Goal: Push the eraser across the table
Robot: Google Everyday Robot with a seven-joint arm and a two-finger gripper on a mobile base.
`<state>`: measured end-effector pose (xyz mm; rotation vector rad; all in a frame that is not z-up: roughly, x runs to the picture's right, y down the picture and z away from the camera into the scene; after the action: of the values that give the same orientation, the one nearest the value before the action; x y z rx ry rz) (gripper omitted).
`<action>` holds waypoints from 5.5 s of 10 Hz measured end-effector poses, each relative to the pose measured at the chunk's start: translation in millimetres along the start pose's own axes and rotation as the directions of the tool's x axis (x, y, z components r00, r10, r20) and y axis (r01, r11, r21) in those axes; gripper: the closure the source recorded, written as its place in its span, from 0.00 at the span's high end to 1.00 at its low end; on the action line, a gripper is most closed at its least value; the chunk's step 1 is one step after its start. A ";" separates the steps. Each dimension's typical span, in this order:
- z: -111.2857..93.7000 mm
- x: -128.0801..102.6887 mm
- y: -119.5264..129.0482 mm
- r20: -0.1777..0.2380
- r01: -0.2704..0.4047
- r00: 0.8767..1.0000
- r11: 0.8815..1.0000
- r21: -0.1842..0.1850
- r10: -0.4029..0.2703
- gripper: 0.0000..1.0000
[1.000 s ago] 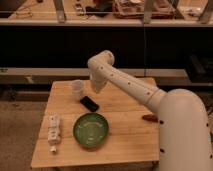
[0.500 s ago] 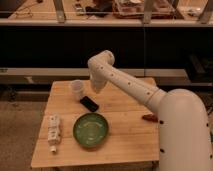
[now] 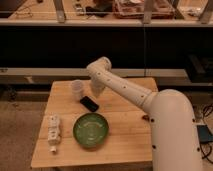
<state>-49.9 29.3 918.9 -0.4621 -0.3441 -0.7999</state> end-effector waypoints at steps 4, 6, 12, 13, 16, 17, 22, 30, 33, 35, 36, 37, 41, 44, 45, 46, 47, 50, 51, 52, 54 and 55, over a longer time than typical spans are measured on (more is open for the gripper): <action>25.3 11.2 -6.2 0.009 -0.028 1.000 0.999 0.033 0.028 0.05; 40.2 16.1 -4.0 0.011 -0.019 1.000 0.999 0.030 0.019 0.05; 59.0 -5.8 -10.4 0.053 0.065 0.996 0.996 0.058 -0.068 0.05; 62.8 -12.2 -10.3 0.056 0.088 0.994 0.995 0.050 -0.090 0.05; 62.6 -25.6 -14.3 0.072 0.129 0.989 0.990 0.054 -0.132 0.05; 60.9 -30.4 -17.3 0.077 0.139 0.987 0.989 0.059 -0.144 0.05; 50.4 -68.2 -20.3 0.107 0.276 0.954 0.960 0.054 -0.281 0.05; 43.3 -109.9 -15.7 0.202 0.384 0.898 0.920 0.074 -0.391 0.05; 44.0 -120.3 -4.5 0.235 0.408 0.881 0.911 0.062 -0.411 0.05; 42.8 -125.5 0.6 0.250 0.423 0.871 0.904 0.061 -0.424 0.05; 41.3 -128.6 3.4 0.258 0.436 0.862 0.898 0.060 -0.436 0.05; 41.1 -130.0 4.9 0.263 0.442 0.858 0.895 0.059 -0.441 0.05; 39.8 -135.5 18.1 0.293 0.453 0.844 0.890 0.057 -0.449 0.05; 35.1 -137.2 30.5 0.310 0.457 0.837 0.888 0.057 -0.451 0.05; 33.4 -138.0 34.3 0.315 0.460 0.834 0.886 0.057 -0.453 0.05; 31.0 -139.6 38.9 0.322 0.465 0.829 0.883 0.057 -0.458 0.05; 30.0 -141.0 41.5 0.326 0.470 0.825 0.881 0.056 -0.461 0.05; 28.4 -145.5 51.6 0.342 0.478 0.817 0.877 0.050 -0.465 0.05; 28.0 -147.3 54.0 0.347 0.480 0.814 0.876 0.049 -0.466 0.05; 27.0 -147.7 55.8 0.346 0.479 0.815 0.876 0.047 -0.464 0.05; 24.2 -137.8 55.2 0.317 0.450 0.839 0.892 0.052 -0.442 0.05; 23.2 -131.3 55.5 0.301 0.432 0.852 0.900 0.056 -0.428 0.05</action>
<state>-96.5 154.2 863.3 -0.5318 -0.7528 -1.1711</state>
